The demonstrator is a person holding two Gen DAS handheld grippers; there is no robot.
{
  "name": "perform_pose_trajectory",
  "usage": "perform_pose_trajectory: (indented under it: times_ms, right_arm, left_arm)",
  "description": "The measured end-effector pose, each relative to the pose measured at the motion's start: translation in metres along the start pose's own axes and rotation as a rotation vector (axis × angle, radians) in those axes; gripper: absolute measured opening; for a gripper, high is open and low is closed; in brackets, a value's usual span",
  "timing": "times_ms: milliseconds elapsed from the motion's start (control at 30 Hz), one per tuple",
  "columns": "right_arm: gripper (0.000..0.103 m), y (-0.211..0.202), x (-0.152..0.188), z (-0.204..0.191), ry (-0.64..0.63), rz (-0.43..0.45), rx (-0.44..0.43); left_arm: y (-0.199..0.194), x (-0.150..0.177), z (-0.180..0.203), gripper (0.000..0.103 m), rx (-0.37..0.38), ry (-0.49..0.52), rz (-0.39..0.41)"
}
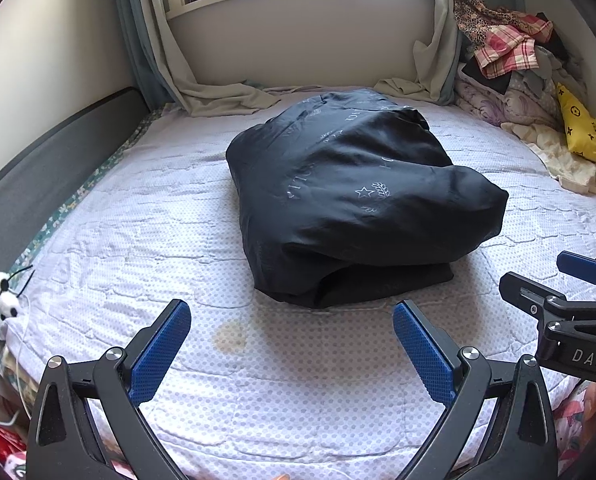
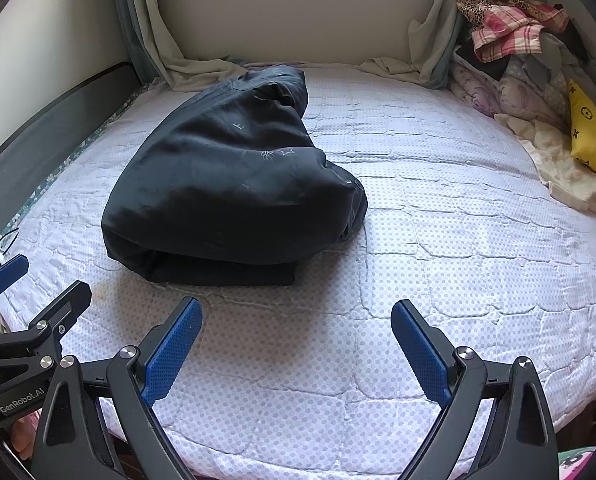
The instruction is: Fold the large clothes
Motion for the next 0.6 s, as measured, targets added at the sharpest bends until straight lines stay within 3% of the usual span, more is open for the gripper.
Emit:
perform_pose_trajectory:
  times_ms: [600]
  right_arm:
    - [0.095, -0.0007, 0.0010, 0.0008, 0.001, 0.001, 0.001]
  left_arm:
    - [0.0010, -0.0001, 0.0004, 0.102, 0.003, 0.004, -0.003]
Point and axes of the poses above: each gripper's, at about its wrist camera, not at the fingertips, and y roughly the way its jaws point, z to its right, x to its underside, the point moved 4 cm from there along y, roughly the way its jaws point, and after that the axes turned 9 degrees about -y, right-handed, at the moved point
